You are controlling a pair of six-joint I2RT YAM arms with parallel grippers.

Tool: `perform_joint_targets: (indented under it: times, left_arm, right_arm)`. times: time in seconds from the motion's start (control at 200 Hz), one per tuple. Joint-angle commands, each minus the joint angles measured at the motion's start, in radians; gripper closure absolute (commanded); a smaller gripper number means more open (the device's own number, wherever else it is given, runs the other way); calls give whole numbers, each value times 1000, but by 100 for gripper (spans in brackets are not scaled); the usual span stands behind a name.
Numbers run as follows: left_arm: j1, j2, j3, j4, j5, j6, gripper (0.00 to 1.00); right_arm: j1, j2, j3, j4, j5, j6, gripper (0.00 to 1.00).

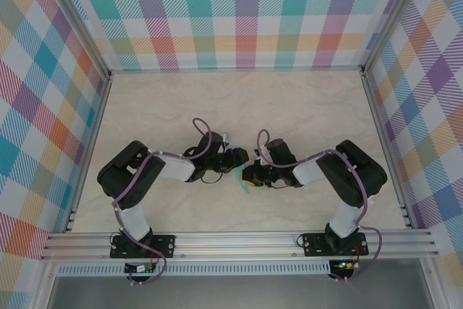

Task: Fold a paper plane with a square sheet of paper (pick it up from the middle)
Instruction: Fold the wing for the fifth time at the center of the table.

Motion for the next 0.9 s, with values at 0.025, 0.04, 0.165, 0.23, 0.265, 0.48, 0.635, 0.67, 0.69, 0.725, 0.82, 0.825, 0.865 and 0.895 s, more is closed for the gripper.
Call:
perform_joint_targets:
  times: [0.025,0.04,0.165,0.23,0.265,0.48,0.635,0.67,0.69,0.725,0.82,0.825,0.865,0.895]
  left_arm:
    - [3,40,3,-29,4,34,47]
    - [3,39,1,-30,3,34,47]
    - [3,37,-11,-33,2,34,47]
    - [3,37,-11,-33,3,36,47]
    - [2,37,-11,-33,4,36,47]
    - [1,32,-8,-41,5,35,47]
    - [1,28,-4,-50,2,35,47]
    - [2,28,-3,-50,3,34,47]
    - [1,28,-3,-50,3,35,47]
    - [1,26,-4,-52,2,35,47]
    - [1,27,-2,-58,2,34,47]
    - [1,28,-2,-58,2,34,47]
    - [1,28,-2,-59,2,34,47]
    - [1,28,-3,-59,2,34,47]
  right_arm:
    - [-10,-27,5,-114,10,-17,86]
    - [-10,-32,4,-119,8,-18,86]
    - [-9,-76,6,-166,10,-32,81]
    - [-8,-83,5,-166,-4,-36,80]
    - [-8,-84,4,-166,-10,-35,80]
    - [12,-61,22,-228,-5,-72,89]
    - [33,-69,22,-348,93,-107,92]
    - [36,-74,18,-349,92,-113,90]
    - [37,-77,18,-347,85,-115,88]
    - [41,-86,19,-341,68,-118,86]
    - [56,-121,41,-385,62,-134,85]
    - [57,-124,41,-388,63,-136,85]
    - [59,-134,49,-411,69,-141,84]
    - [59,-142,52,-416,68,-144,84]
